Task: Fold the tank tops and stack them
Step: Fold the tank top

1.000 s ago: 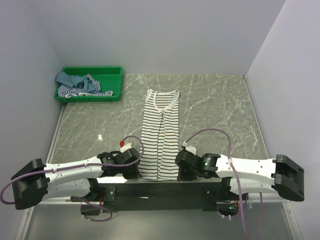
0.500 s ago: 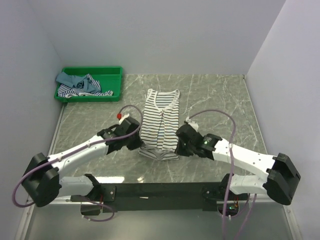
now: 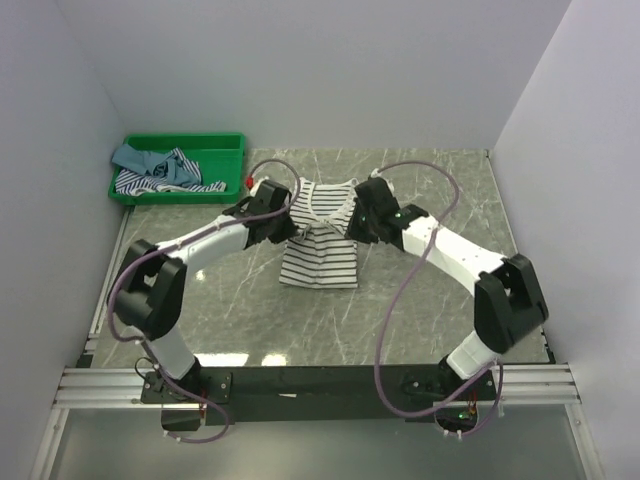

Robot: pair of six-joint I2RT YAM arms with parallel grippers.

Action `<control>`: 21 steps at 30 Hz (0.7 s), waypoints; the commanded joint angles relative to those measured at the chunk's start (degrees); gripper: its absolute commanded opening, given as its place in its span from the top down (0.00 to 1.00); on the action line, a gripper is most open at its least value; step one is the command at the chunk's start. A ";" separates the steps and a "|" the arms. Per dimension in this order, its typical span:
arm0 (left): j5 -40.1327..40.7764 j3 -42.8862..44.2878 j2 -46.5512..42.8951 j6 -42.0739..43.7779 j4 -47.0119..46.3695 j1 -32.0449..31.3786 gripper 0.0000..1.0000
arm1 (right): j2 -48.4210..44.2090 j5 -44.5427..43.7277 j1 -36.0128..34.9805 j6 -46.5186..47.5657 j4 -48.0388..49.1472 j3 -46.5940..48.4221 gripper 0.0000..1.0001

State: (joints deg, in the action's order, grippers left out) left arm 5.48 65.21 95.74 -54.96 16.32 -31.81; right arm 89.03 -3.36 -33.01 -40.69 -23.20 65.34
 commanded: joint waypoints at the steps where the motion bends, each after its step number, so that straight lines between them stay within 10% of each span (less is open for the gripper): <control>1: -0.46 5.01 4.60 3.28 -4.53 2.80 0.99 | 4.82 2.73 4.09 3.07 1.58 5.49 1.00; 4: -1.78 6.85 9.44 4.25 -7.43 5.09 0.88 | 8.60 3.18 6.46 3.24 3.25 6.29 0.90; 5: -2.31 7.38 10.50 4.25 -8.14 6.14 0.62 | 9.66 3.18 6.73 3.68 2.99 7.07 0.80; 7: -5.03 6.96 11.48 5.12 -10.50 7.02 0.49 | 11.95 3.18 7.26 4.74 2.55 8.66 0.50; 11: -6.27 3.00 6.48 5.48 -15.61 7.64 0.19 | 9.76 0.82 8.05 4.92 3.60 6.56 0.36; 21: -2.04 -17.70 -9.24 -0.05 -7.34 5.62 0.31 | -3.50 0.10 3.75 0.45 6.75 -14.15 0.38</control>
State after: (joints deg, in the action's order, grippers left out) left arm 2.87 55.77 90.52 -52.64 7.18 -25.08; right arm 89.25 -3.11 -27.79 -37.67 -18.37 57.49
